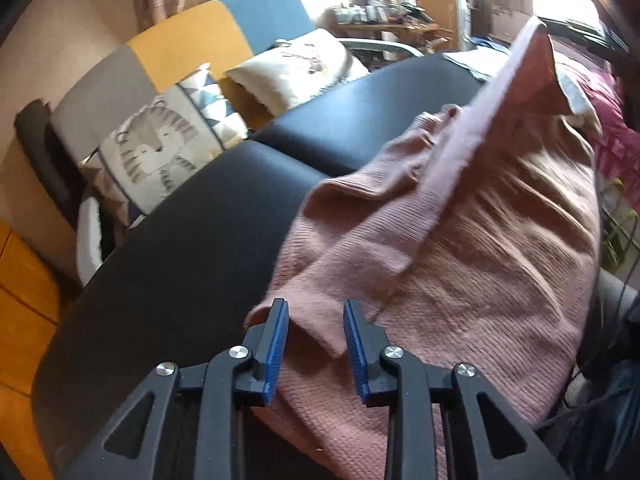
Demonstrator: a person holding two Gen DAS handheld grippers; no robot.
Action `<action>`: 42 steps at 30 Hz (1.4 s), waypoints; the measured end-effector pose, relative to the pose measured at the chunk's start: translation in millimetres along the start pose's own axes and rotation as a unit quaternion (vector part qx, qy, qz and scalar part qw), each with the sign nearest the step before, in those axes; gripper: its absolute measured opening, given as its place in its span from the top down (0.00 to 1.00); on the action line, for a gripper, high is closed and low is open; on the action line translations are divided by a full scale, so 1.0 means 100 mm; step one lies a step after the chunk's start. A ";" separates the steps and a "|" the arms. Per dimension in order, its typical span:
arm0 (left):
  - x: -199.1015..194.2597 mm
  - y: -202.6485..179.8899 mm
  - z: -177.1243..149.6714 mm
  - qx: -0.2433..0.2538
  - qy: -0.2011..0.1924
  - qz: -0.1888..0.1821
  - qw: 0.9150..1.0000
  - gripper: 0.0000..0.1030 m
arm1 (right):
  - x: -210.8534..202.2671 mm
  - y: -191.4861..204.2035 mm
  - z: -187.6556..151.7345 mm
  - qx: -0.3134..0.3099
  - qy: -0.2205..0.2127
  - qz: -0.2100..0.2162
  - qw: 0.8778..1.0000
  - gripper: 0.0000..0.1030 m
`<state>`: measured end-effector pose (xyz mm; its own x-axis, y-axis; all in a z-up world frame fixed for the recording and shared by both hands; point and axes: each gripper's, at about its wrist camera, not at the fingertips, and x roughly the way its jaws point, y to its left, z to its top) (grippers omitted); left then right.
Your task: Fold clothes
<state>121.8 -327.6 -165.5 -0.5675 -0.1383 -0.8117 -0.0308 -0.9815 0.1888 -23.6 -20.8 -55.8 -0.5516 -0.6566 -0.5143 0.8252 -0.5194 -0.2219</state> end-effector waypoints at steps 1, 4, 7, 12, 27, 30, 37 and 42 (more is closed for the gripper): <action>0.00 0.05 0.00 -0.014 -0.004 0.004 1.000 0.72 | 0.05 -0.04 0.02 0.008 -0.001 -0.005 1.000 0.95; 0.04 0.17 -0.01 -0.054 -0.012 0.012 0.998 0.71 | 0.41 -0.26 -0.02 0.045 0.029 -0.014 0.998 0.95; 0.11 0.18 -0.02 -0.060 -0.006 0.021 0.998 0.71 | 0.77 -0.35 -0.11 0.045 0.069 -0.006 0.997 0.92; 0.09 0.10 -0.10 -0.035 0.002 0.005 0.999 0.71 | 0.68 -0.15 -0.23 0.005 0.067 0.045 0.997 0.20; 0.48 -0.27 0.01 0.092 0.061 0.019 0.994 0.52 | 1.23 0.72 -0.53 -0.205 0.189 0.191 0.941 0.16; 0.55 -0.19 0.05 0.052 0.069 0.011 0.996 0.52 | 1.41 0.56 -0.50 -0.131 0.221 0.210 0.943 0.72; 0.39 0.00 -0.04 -0.061 0.022 0.003 0.998 0.94 | 0.90 0.34 -0.25 -0.056 0.129 0.179 0.974 0.88; 0.07 0.17 0.03 -0.114 -0.043 0.004 0.993 0.95 | 0.65 0.20 0.01 -0.003 0.069 0.175 0.982 0.88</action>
<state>115.0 -345.1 -166.1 -0.6349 -0.1436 -0.7592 0.1553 -0.9862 0.0566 -43.6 -74.2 -92.7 -0.2129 -0.7139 -0.6671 0.9622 -0.2720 -0.0160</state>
